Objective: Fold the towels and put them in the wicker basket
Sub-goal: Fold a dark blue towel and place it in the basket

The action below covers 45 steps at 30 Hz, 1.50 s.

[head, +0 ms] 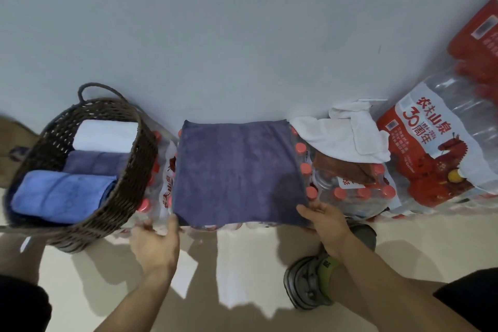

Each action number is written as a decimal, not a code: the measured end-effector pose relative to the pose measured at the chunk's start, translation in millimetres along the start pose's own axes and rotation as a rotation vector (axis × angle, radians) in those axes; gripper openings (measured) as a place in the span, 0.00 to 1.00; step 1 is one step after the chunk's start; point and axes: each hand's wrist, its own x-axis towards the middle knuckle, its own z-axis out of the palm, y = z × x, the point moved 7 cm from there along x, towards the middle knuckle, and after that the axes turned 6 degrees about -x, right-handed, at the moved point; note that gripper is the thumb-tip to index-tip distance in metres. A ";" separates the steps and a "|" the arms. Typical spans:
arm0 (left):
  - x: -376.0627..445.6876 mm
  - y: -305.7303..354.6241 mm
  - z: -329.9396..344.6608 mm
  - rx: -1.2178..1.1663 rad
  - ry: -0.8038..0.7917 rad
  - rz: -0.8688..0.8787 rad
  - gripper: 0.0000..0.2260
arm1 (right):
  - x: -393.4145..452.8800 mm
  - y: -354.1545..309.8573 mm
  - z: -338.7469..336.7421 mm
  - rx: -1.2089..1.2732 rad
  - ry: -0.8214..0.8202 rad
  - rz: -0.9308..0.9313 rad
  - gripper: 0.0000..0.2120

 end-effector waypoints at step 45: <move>55.8 328.5 -25.2 -0.548 -0.390 0.176 0.03 | -51.3 -321.4 0.1 -0.060 0.191 -0.508 0.02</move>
